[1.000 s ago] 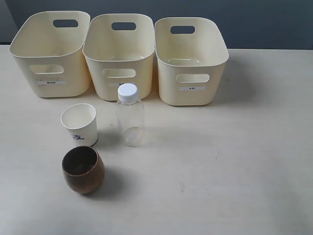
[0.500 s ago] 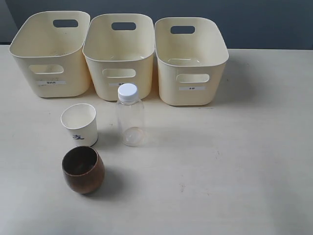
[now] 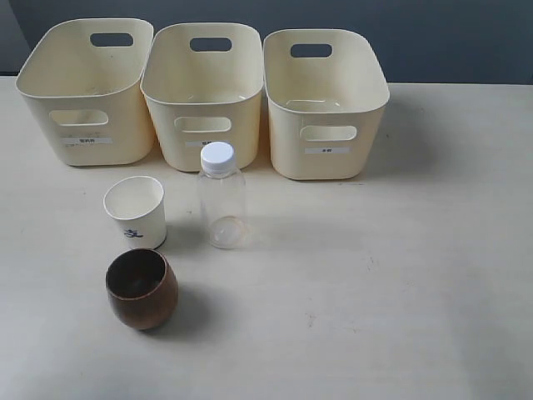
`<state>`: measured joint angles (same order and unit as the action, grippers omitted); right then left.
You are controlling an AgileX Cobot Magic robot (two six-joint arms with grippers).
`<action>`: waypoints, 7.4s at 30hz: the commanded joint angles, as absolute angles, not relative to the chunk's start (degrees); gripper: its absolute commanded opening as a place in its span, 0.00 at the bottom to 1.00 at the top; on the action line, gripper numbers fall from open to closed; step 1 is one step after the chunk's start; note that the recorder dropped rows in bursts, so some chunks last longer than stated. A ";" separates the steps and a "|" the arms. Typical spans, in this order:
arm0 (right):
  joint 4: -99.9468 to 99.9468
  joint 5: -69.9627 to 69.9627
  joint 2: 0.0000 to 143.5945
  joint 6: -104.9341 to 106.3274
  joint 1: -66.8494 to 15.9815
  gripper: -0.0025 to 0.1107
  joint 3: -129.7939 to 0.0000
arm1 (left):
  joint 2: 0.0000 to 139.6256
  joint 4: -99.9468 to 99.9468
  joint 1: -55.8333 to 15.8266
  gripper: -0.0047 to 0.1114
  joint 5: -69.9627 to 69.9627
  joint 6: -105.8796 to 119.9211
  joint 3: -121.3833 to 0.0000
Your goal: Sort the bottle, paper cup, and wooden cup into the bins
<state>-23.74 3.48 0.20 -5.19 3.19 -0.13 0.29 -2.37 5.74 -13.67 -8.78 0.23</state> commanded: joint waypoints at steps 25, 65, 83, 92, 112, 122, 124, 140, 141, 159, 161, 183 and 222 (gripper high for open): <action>-23.57 -22.05 39.83 25.00 -6.09 0.01 -46.90 | 0.00 -2.43 5.54 0.04 -13.24 -8.87 0.00; -37.81 -8.28 97.97 42.39 -43.44 0.74 -63.09 | 0.00 -2.43 5.54 0.04 -13.24 -8.87 0.00; -37.81 -6.89 99.67 42.39 -43.44 0.74 -63.09 | 0.00 -2.43 5.54 0.04 -13.24 -8.87 0.00; -37.93 -6.65 101.53 42.39 -43.44 0.74 -63.09 | 0.00 -2.43 5.54 0.04 -13.24 -8.87 0.00; -38.04 -3.26 103.47 42.39 -43.44 0.05 -63.09 | 0.00 -2.43 5.54 0.04 -13.24 -8.87 0.00; -37.47 -1.49 99.63 42.39 -44.23 0.01 -63.09 | 0.00 -2.43 5.54 0.04 -13.24 -8.87 0.00; -37.47 0.40 97.99 42.39 -45.50 0.01 -63.09 | 0.00 -2.43 5.54 0.04 -13.24 -8.87 0.00; -37.47 1.76 99.30 44.40 -52.58 0.01 -83.57 | 0.00 -2.43 5.54 0.04 -13.24 -8.87 0.00; -37.47 1.76 100.38 44.40 -52.58 0.01 -85.08 | 0.00 -2.43 5.54 0.04 -13.24 -8.87 0.00; -35.26 -1.33 127.17 44.88 -47.94 0.01 -112.36 | 0.00 -2.43 5.54 0.04 -13.24 -8.87 0.00; -35.26 -1.75 128.64 44.76 -47.12 0.01 -113.33 | 0.00 -2.43 5.54 0.04 -13.24 -8.87 0.00; -35.27 -4.89 135.73 44.76 -44.49 0.01 -118.00 | 0.00 -2.43 5.54 0.04 -13.24 -8.87 0.00; -35.24 -4.45 135.74 44.76 -44.49 0.46 -117.98 | 0.00 -2.43 5.54 0.04 -13.24 -8.87 0.00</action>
<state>-35.13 -5.18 135.74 44.88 -44.84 -117.78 0.29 -2.37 5.74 -13.67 -8.78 0.23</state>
